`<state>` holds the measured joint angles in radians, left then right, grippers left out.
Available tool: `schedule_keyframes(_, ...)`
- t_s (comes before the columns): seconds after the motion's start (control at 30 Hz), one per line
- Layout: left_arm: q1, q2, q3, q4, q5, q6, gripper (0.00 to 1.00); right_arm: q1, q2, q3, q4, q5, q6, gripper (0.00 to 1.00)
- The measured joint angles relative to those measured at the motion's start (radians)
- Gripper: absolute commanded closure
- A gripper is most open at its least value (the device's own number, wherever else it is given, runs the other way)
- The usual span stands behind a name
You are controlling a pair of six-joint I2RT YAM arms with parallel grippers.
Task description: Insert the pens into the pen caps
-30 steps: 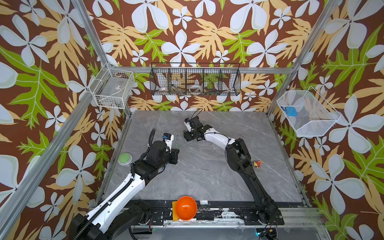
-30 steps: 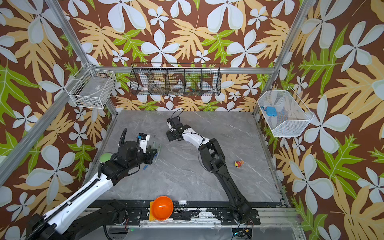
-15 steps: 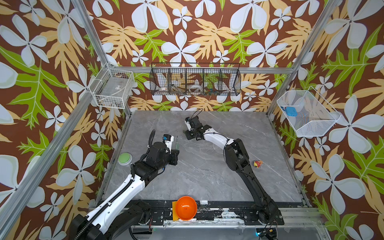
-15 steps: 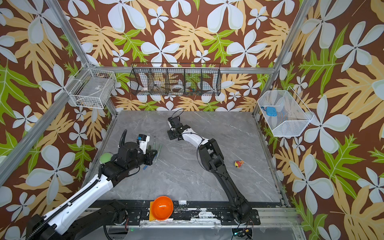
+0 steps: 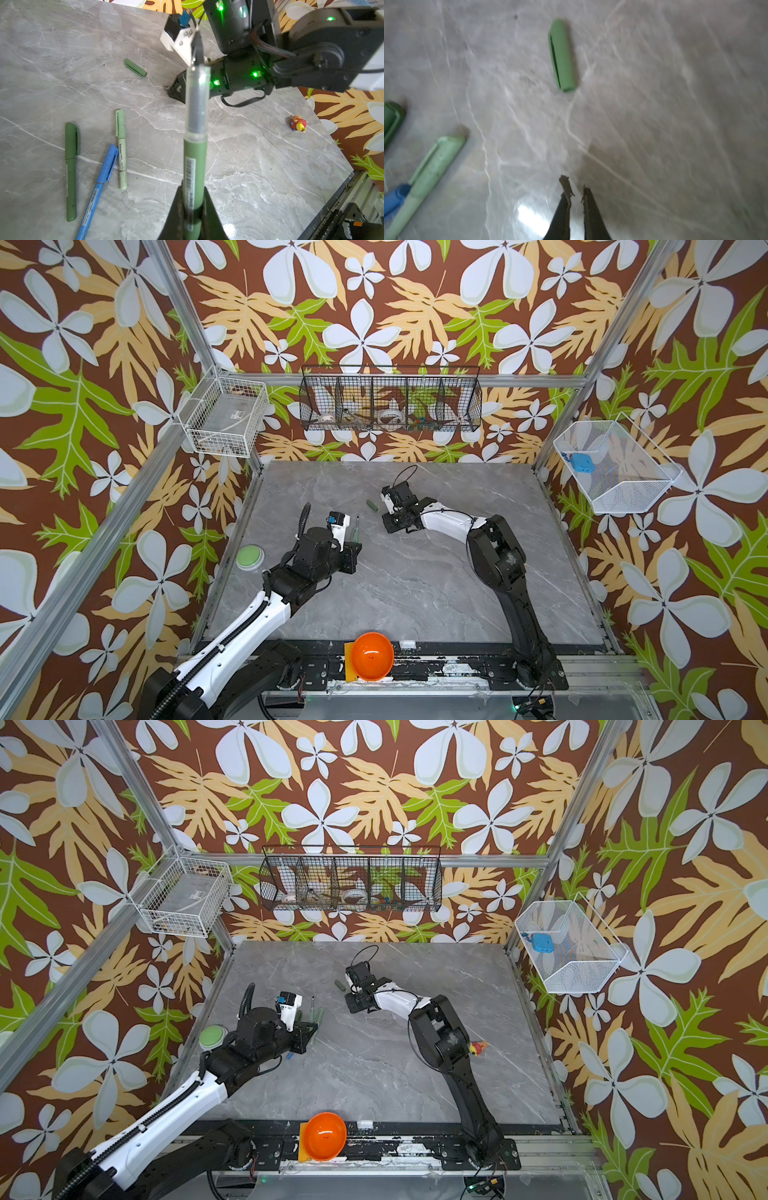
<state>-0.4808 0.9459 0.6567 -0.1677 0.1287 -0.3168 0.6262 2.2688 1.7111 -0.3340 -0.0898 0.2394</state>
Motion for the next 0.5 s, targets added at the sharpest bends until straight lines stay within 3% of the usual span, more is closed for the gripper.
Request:
schedule_keyframes(0.07, 0.000, -0.001, 0.000, 0.008, 0.004, 0.000, 1.00, 0.000, -0.026, -0.045, 0.010, -0.007, -0.012, 0.47)
schedule_keyframes(0.13, 0.000, -0.003, 0.003, 0.009, 0.007, 0.000, 1.00, 0.000, -0.009, -0.014, 0.011, -0.004, -0.037, 0.45)
schedule_keyframes(0.5, 0.000, -0.017, 0.016, 0.009, 0.009, 0.001, 1.00, 0.000, 0.249, 0.380, -0.041, -0.015, -0.113, 0.45)
